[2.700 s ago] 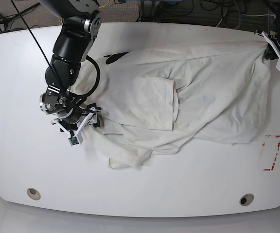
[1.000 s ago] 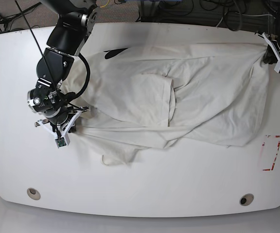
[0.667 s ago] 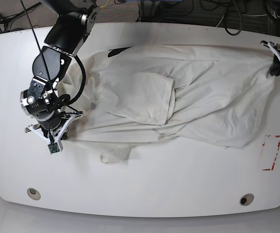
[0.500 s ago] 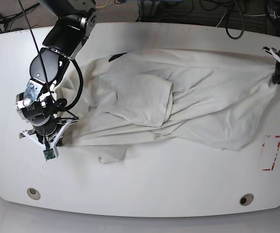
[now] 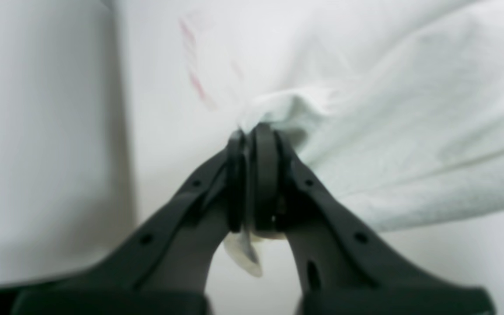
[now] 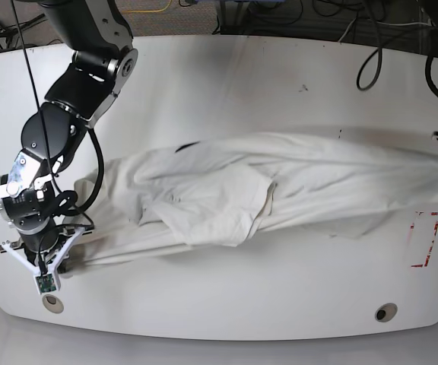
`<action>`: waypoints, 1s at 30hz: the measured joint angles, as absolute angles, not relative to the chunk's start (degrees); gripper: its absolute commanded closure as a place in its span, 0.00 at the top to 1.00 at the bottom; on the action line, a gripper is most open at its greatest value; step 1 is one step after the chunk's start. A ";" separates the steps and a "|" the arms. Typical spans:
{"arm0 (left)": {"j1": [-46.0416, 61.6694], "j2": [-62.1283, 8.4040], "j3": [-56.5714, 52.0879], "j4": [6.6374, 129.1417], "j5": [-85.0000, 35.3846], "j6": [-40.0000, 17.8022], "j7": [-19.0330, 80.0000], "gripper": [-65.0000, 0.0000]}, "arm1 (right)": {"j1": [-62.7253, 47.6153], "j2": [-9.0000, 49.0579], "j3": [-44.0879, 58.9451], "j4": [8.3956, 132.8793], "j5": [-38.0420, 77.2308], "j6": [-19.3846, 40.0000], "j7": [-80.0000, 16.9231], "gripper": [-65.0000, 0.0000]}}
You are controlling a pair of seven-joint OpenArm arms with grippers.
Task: Fold the T-shirt properly
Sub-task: 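Drag the stretched shirt with both grippers toward the table edge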
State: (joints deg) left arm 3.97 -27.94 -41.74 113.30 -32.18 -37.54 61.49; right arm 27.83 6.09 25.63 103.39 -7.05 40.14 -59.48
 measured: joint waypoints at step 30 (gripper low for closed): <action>-35.75 -29.21 -29.69 106.45 -23.29 -37.39 70.08 0.00 | 58.92 13.98 17.26 93.95 -7.01 40.47 -61.34 0.00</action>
State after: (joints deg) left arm -35.75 -29.21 -29.69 106.45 -23.29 -37.39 70.08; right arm 58.92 13.98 17.26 93.95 -7.01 40.47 -61.34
